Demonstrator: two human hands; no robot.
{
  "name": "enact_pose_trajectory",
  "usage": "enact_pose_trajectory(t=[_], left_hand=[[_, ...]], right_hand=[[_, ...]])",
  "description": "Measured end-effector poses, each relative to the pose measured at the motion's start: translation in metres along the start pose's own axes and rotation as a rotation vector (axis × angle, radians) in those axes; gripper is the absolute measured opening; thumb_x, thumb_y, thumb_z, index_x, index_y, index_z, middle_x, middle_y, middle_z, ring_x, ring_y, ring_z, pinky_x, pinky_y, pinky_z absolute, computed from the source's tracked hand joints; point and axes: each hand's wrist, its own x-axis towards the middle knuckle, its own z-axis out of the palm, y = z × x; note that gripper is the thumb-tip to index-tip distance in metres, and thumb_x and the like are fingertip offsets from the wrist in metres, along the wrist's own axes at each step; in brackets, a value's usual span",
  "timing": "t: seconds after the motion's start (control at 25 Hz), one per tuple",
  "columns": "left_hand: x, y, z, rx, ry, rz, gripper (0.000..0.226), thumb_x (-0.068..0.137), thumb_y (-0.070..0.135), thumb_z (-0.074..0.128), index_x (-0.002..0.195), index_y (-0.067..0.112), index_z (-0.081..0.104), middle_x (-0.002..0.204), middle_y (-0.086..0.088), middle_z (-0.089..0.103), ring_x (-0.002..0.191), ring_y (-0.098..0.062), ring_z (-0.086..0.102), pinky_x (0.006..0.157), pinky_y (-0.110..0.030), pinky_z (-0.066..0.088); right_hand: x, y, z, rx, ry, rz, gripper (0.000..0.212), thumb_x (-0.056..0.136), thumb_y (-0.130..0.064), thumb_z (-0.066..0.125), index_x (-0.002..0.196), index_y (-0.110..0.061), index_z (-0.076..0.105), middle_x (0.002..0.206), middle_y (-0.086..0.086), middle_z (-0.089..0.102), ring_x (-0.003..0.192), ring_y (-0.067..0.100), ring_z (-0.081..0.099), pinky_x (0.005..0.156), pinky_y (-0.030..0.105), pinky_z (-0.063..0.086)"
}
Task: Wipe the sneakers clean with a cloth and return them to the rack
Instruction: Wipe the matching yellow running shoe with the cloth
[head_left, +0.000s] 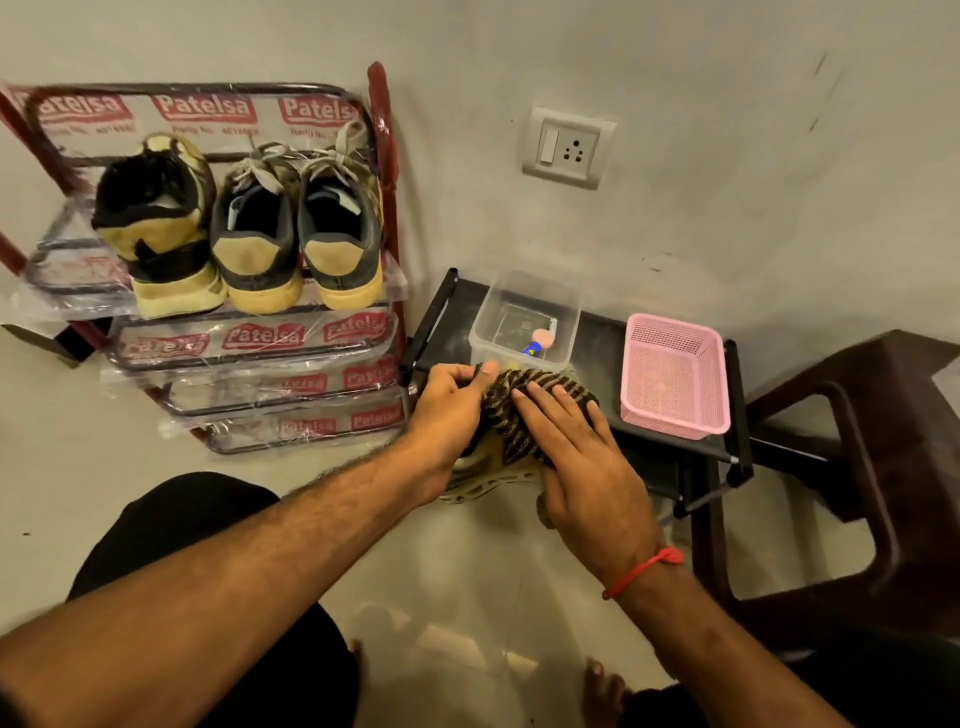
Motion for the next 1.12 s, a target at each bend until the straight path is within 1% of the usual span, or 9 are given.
enact_pose_trajectory(t=[0.12,0.24,0.32,0.48,0.68,0.8,0.92,1.04,1.12], left_hand=[[-0.004,0.011,0.001,-0.114,-0.107,0.072,0.030,0.106,0.049,0.044,0.128,0.037,0.061,0.124,-0.003,0.068,0.111,-0.018,0.064,0.085,-0.037,0.054],[-0.012,0.009,0.007,-0.162,-0.239,0.051,0.041,0.107,0.048,0.040,0.119,0.026,0.071,0.121,-0.004,0.073,0.119,-0.022,0.066,0.103,-0.045,0.052],[-0.018,0.003,0.012,-0.202,-0.301,0.004,0.040,0.105,0.049,0.045,0.121,0.022,0.069,0.122,-0.008,0.073,0.120,-0.024,0.066,0.107,-0.045,0.049],[-0.018,-0.004,0.019,-0.294,-0.311,-0.030,0.033,0.103,0.042,0.055,0.121,0.018,0.070,0.108,-0.010,0.072,0.101,-0.023,0.066,0.096,-0.039,0.052],[-0.011,-0.003,0.013,-0.317,-0.306,-0.039,0.026,0.103,0.019,0.050,0.123,0.010,0.065,0.109,-0.014,0.073,0.096,-0.022,0.067,0.082,-0.034,0.051],[-0.010,0.003,0.004,-0.035,-0.326,0.103,0.034,0.091,0.000,0.048,0.116,0.018,0.063,0.093,-0.005,0.071,0.085,-0.012,0.065,0.079,-0.031,0.054],[-0.001,0.002,-0.006,0.651,-0.260,0.495,0.053,0.087,0.009,0.068,0.133,0.031,0.052,0.100,0.004,0.073,0.096,-0.011,0.070,0.089,-0.038,0.058],[0.007,0.002,-0.016,1.121,0.065,0.815,0.046,0.089,0.024,0.069,0.133,0.028,0.059,0.101,-0.003,0.064,0.097,-0.024,0.057,0.089,-0.041,0.045],[0.009,0.001,-0.021,1.193,0.217,1.057,0.041,0.082,0.027,0.067,0.123,0.022,0.068,0.108,-0.013,0.064,0.106,-0.028,0.046,0.092,-0.051,0.037]], right_hand=[[-0.001,0.000,0.004,-0.115,-0.007,0.001,0.064,0.091,-0.015,0.038,0.155,-0.018,0.034,0.160,0.006,0.037,0.150,0.026,0.028,0.119,0.057,0.028],[-0.004,-0.012,0.010,-0.182,-0.036,0.100,0.063,0.100,-0.032,0.036,0.157,-0.008,0.024,0.163,0.011,0.028,0.153,0.029,0.019,0.121,0.059,0.019],[0.001,-0.011,0.005,-0.180,-0.019,0.165,0.066,0.101,-0.044,0.036,0.155,-0.007,0.030,0.158,0.011,0.037,0.150,0.026,0.028,0.121,0.058,0.018],[0.017,0.003,-0.004,-0.150,-0.031,0.225,0.064,0.101,-0.057,0.027,0.149,-0.017,0.041,0.142,-0.001,0.055,0.136,0.017,0.045,0.118,0.052,0.022],[0.013,0.000,0.005,-0.072,-0.001,0.184,0.056,0.105,-0.045,0.022,0.154,-0.021,0.037,0.157,-0.003,0.042,0.150,0.014,0.028,0.120,0.059,0.015],[0.013,0.002,0.004,0.178,0.021,0.243,0.051,0.105,-0.044,0.024,0.154,-0.031,0.033,0.159,-0.011,0.036,0.152,0.007,0.018,0.118,0.064,0.017],[0.017,0.005,-0.002,0.502,0.112,0.292,0.047,0.104,-0.041,0.032,0.149,-0.032,0.040,0.155,-0.012,0.041,0.150,0.004,0.022,0.118,0.055,0.027],[0.015,0.002,-0.003,0.623,0.138,0.269,0.044,0.104,-0.038,0.036,0.146,-0.031,0.044,0.151,-0.019,0.041,0.149,0.005,0.027,0.118,0.053,0.031],[0.013,0.000,-0.001,0.653,0.138,0.248,0.043,0.104,-0.038,0.037,0.146,-0.032,0.043,0.148,-0.028,0.037,0.148,0.005,0.029,0.117,0.053,0.033]])
